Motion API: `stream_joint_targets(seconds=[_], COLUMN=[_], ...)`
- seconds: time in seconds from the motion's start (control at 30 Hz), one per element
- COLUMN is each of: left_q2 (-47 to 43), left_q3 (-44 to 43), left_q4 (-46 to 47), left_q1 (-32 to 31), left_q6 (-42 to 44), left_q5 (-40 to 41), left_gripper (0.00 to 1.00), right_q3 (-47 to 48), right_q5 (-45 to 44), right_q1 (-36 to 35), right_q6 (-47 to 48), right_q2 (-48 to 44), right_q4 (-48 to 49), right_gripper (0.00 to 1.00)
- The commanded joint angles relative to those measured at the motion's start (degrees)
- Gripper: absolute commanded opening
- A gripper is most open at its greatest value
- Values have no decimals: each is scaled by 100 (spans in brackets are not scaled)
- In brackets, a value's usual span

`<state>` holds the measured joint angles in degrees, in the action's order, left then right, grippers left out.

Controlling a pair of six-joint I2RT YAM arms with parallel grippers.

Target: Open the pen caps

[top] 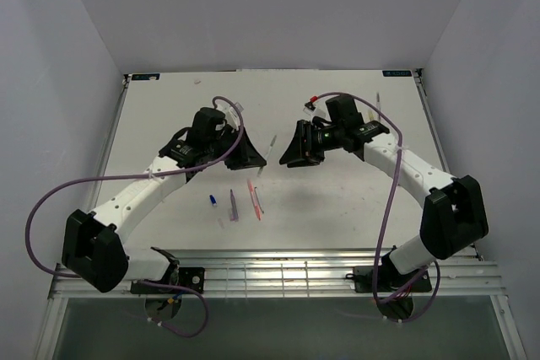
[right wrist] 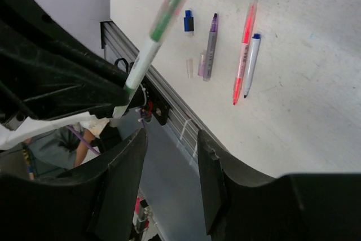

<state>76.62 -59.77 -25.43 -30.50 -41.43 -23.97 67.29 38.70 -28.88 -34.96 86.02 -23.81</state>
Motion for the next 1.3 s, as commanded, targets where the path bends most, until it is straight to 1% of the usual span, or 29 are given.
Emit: stream_joint_targets(seconds=[0.0,0.1,0.23,0.33,0.47,0.6,0.8,0.9,0.97,1.0,1.03,1.07,1.1,1.13,1.23,1.27], left_q2=[-340,-341,-411,-472,-525,-569,-701,-789,-841,-876,-903,-929,-990,-1026,-1122,-1132], left_q3=[44,44,79,140,167,193,290,351,395,439,457,501,571,598,755,782], left_q4=[249,232,214,179,187,231,363,434,477,478,478,478,460,417,337,311], left_q1=[18,18,9,9,9,9,9,9,9,9,9,9,9,9,9,9], left_q6=[-164,-164,-190,-181,-199,-199,-278,-322,-339,-348,-348,-374,-383,-383,-366,-357], left_q5=[-161,-284,-319,-337,-398,-469,-539,-557,-556,-522,-495,-460,-416,-311,-310,-337], left_gripper=[0,0,0,0,0,0,0,0,0,2,8,15,28,34,46,47], right_q3=[-180,-304,-242,-321,-321,-392,-392,-374,-365,-374,-383,-426,-436,-444,-471,-480], right_q5=[551,665,753,718,718,657,630,639,657,613,578,551,499,498,490,490], right_q1=[14,-12,-38,-73,-126,-214,-390,-478,-513,-530,-531,-522,-530,-522,-522,-522], right_q6=[-766,-1144,-1417,-1689,-1883,-2058,-2146,-2182,-2190,-2191,-2182,-2190,-2182,-2190,-2208,-2199], right_q2=[161,196,389,372,477,538,688,758,776,776,759,732,680,662,609,600], right_q4=[1105,1615,1888,2284,2320,2653,2777,2829,2838,2812,2786,2777,2777,2759,2716,2707], right_gripper=[48,48,48,49,49,49,47,41,26,20,8,8,8,8,8,8])
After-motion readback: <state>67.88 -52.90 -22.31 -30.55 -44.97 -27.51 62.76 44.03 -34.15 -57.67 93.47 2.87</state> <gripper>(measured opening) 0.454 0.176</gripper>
